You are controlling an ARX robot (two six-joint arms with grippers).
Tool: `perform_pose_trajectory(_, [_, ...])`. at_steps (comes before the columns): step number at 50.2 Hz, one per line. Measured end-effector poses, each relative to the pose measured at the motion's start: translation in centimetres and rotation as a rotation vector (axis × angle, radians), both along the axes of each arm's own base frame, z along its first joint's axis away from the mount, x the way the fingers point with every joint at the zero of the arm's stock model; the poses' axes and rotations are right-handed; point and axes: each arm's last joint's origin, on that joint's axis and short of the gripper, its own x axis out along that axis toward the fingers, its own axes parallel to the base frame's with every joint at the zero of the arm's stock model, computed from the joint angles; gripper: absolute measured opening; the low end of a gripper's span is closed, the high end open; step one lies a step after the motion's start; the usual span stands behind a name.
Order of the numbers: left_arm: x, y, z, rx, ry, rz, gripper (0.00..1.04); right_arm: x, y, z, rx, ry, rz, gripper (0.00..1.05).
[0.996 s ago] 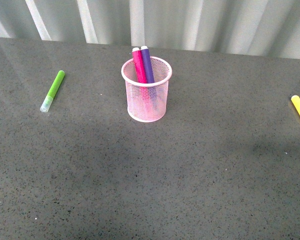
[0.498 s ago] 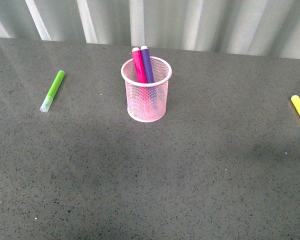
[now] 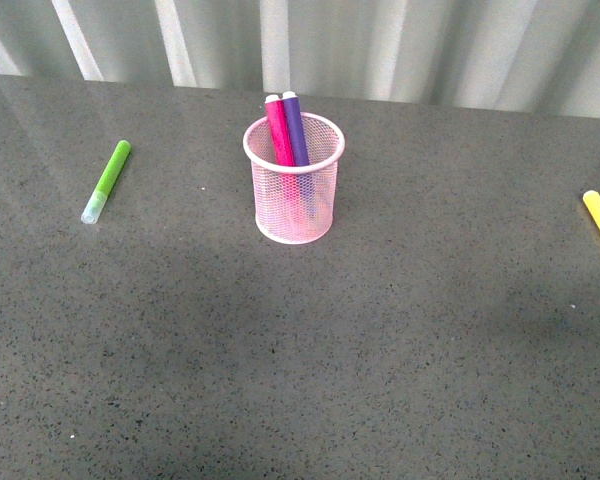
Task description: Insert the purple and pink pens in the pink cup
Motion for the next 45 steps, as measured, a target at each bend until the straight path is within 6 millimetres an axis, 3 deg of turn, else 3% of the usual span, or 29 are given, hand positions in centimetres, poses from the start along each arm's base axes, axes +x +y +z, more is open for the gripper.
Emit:
perform_pose_trajectory(11, [0.00, 0.00, 0.00, 0.000, 0.000, 0.000, 0.98, 0.00, 0.00, 0.00, 0.000, 0.000, 0.000, 0.05])
perform_pose_trajectory(25, [0.00, 0.00, 0.00, 0.000, 0.000, 0.000, 0.98, 0.00, 0.00, 0.00, 0.000, 0.000, 0.000, 0.63])
perform_pose_trajectory(35, [0.00, 0.00, 0.00, 0.000, 0.000, 0.000, 0.98, 0.00, 0.00, 0.00, 0.000, 0.000, 0.000, 0.97])
perform_pose_trajectory(45, [0.00, 0.00, 0.00, 0.000, 0.000, 0.000, 0.98, 0.00, 0.00, 0.00, 0.001, 0.000, 0.000, 0.98])
